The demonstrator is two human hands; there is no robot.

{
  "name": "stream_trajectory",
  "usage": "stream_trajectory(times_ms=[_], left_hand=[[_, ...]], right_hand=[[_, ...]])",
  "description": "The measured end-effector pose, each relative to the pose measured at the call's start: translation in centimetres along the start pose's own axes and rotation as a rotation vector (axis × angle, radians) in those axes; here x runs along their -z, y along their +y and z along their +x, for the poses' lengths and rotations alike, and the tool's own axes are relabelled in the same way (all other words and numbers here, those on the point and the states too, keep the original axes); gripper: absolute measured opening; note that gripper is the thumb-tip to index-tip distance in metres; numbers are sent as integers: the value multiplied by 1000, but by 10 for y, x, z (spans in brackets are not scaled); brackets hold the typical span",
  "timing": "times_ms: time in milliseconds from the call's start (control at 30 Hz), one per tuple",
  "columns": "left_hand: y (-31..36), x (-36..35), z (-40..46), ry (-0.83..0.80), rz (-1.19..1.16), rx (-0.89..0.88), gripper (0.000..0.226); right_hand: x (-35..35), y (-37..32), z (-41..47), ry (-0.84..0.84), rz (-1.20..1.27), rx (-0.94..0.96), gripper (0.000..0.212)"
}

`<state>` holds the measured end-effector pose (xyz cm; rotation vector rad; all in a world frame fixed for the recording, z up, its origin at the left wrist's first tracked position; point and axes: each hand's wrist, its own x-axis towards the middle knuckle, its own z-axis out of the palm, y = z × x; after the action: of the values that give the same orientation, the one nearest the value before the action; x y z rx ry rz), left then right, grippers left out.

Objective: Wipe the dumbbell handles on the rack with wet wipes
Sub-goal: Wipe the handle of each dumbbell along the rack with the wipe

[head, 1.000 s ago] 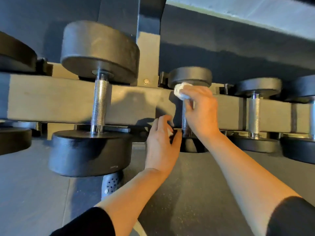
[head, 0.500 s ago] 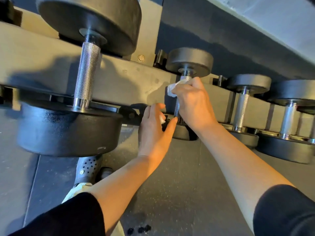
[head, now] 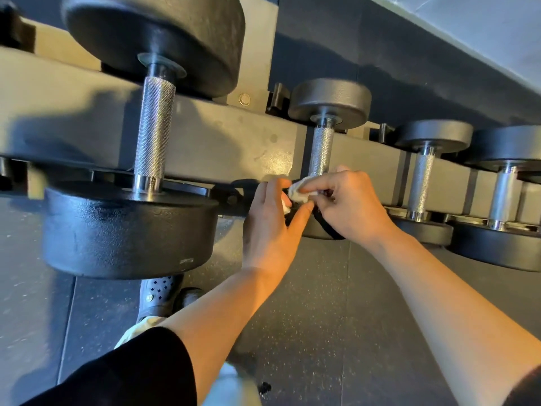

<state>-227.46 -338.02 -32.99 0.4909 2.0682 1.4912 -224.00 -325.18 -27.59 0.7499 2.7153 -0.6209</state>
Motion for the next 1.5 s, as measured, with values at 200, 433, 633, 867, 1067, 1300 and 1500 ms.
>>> stream_trajectory(times_ms=[200, 433, 633, 867, 1067, 1300, 1500], left_hand=[[-1, -4, -4, 59, 115, -54, 35], [2, -15, -3, 165, 210, -91, 30], [4, -36, -7, 352, 274, -30, 23], [12, -53, -8, 519, 237, 6, 15], [36, -56, 12, 588, 295, -61, 22], [43, -75, 21, 437, 456, -56, 32], [44, -75, 25, 393, 557, -8, 37]], right_hand=[[12, 13, 18, 570, 25, 76, 30], [2, 28, 48, 455, -4, 230, 27], [-1, 43, 27, 318, 102, 350, 22], [-13, 54, 1, 159, 282, 334, 24], [-1, 64, 4, 60, 434, 221, 20], [11, 76, 54, 422, 450, 132, 23], [-5, 71, 42, 375, 569, 196, 17]])
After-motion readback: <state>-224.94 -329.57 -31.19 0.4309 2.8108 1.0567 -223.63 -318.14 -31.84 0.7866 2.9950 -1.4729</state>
